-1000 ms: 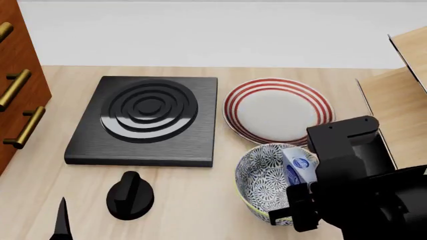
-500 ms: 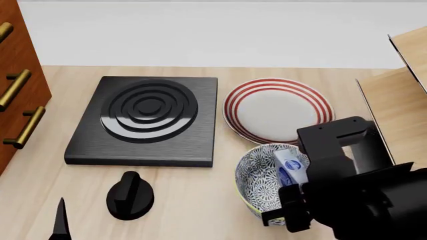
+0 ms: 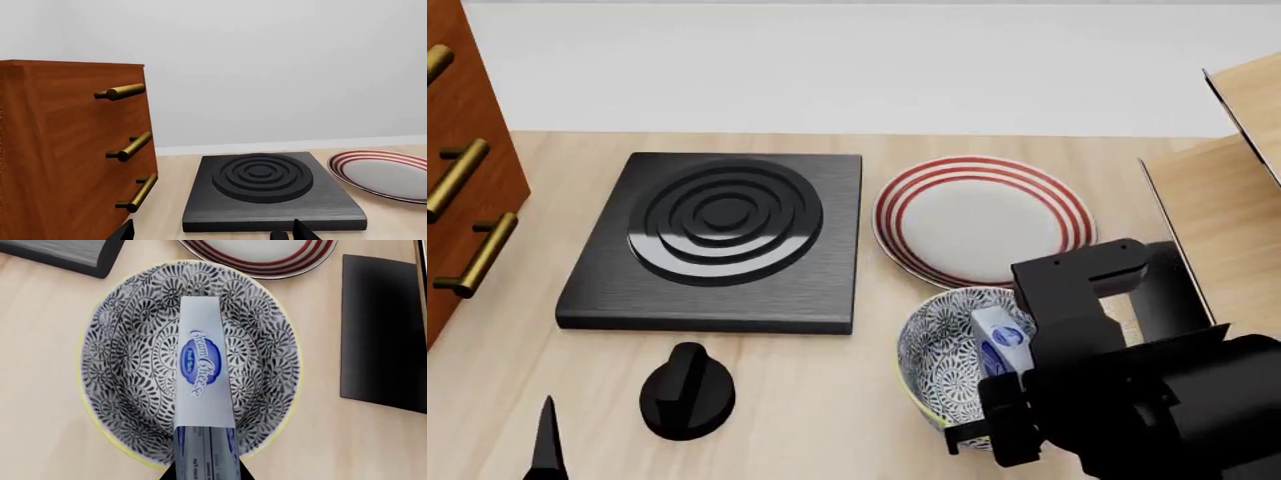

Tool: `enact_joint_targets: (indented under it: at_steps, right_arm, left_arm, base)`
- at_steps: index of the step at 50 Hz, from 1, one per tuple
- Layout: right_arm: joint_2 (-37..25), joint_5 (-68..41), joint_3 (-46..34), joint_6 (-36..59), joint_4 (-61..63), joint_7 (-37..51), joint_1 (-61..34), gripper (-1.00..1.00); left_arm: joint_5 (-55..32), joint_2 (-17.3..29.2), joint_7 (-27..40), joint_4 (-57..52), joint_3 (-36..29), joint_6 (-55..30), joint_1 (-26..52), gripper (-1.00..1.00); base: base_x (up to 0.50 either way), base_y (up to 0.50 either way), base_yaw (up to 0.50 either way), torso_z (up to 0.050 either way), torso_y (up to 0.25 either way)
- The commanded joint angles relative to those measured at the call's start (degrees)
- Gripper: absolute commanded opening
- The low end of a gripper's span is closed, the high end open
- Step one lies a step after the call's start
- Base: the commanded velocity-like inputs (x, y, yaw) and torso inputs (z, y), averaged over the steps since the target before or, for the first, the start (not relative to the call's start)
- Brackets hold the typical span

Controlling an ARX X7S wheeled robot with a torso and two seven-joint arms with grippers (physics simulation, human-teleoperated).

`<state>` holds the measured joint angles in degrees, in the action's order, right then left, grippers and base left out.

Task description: Pick up the cream cheese and put it in the bowl.

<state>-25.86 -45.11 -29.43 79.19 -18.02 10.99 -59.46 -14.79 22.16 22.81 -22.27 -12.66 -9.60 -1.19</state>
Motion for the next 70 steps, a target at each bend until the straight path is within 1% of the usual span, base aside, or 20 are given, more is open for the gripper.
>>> enact_joint_targets:
  at_steps: [1, 17, 41, 42, 59, 70]
  right_arm:
    - [0.4, 1.2, -1.0, -1.1, -1.1, -0.5, -0.7, -1.00]
    - [0.7, 1.6, -2.0, -1.6, -1.6, -0.2, -0.9, -1.00]
    - [0.0, 0.3, -1.0, -0.2, -0.1, 1.5, -1.2, -1.00]
    - [0.0, 0.3, -1.0, -0.2, 0.1, 1.5, -1.2, 1.00]
    - [-0.2, 0.3, -1.7, -1.1, -0.7, 1.1, -1.3, 1.00]
    - [-0.7, -1.7, 0.6, 1.4, 2.7, 3.5, -1.3, 1.00]
  left_arm:
    - [0.1, 0.1, 0.0, 0.6, -0.2, 0.6, 0.0, 1.00]
    - [-0.1, 0.3, 0.3, 0.7, 0.0, 1.0, -0.2, 1.00]
    - [-0.2, 0.5, 0.7, 0.5, -0.2, 0.8, 0.0, 1.00]
    - [-0.3, 0.6, 0.7, 0.5, -0.1, 0.8, -0.1, 1.00]
    - [-0.2, 0.4, 0.7, 1.5, -0.7, 1.2, 0.2, 1.00]
    - [-0.4, 0.4, 0.7, 1.8, -0.7, 1.4, 0.2, 1.00]
  base:
    - [0.00, 0.00, 0.00, 0.000, 0.000]
    - [0.00, 0.00, 0.00, 0.000, 0.001]
    - [0.00, 0.00, 0.00, 0.000, 0.000]
    - [0.00, 0.00, 0.00, 0.000, 0.000]
    - [0.00, 0.00, 0.00, 0.000, 0.000]
    - [0.00, 0.00, 0.00, 0.000, 0.000]
